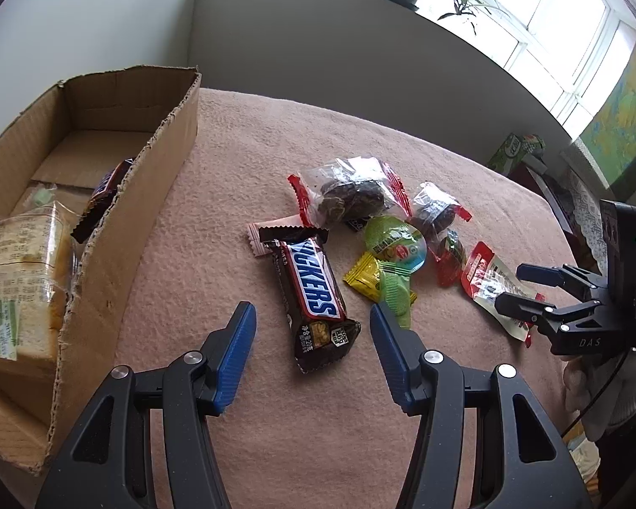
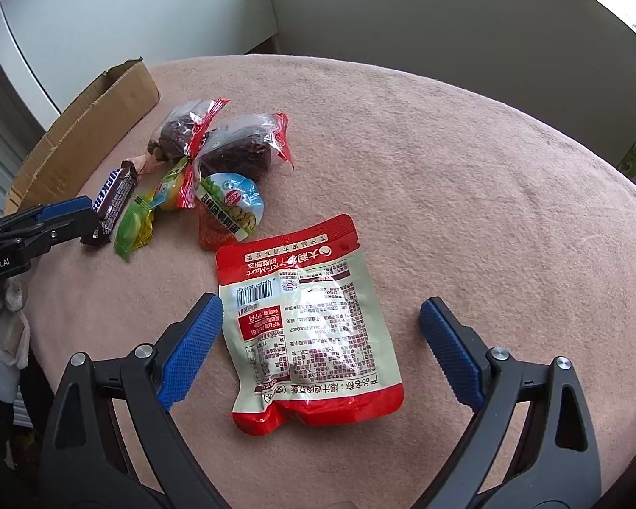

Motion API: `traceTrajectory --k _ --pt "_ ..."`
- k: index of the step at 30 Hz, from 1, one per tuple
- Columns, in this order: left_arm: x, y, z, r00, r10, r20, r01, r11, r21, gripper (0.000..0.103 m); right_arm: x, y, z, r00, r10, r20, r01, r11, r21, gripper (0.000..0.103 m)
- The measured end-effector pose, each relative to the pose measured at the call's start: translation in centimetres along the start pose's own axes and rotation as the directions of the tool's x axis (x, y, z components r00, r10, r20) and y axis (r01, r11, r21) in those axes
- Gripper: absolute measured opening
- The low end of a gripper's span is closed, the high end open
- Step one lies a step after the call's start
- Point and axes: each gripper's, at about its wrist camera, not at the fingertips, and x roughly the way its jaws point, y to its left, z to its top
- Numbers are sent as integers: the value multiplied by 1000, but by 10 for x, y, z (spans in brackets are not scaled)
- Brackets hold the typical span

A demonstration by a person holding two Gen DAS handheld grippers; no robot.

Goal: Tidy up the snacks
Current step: 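Move the left tool to the second Snickers bar and grasp it, then grasp the red-and-white snack pouch with the right tool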

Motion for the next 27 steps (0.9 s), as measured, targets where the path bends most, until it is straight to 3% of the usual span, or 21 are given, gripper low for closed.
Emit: traceTrajectory --k 13,18,22,27 --pt "21 -6 13 998 62 -3 -62 998 16 55 8 30 0 997 -66 -34 61 989 -137 96" --pt "22 -9 12 996 94 3 -94 994 50 40 7 25 -1 998 -42 -44 37 992 -118 96" --pt "21 -8 10 996 89 3 -89 995 53 31 1 20 -4 998 -43 -41 39 994 -99 82" --pt "19 -11 6 996 87 6 -87 994 61 30 -4 13 -8 999 -30 -41 27 997 -72 78"
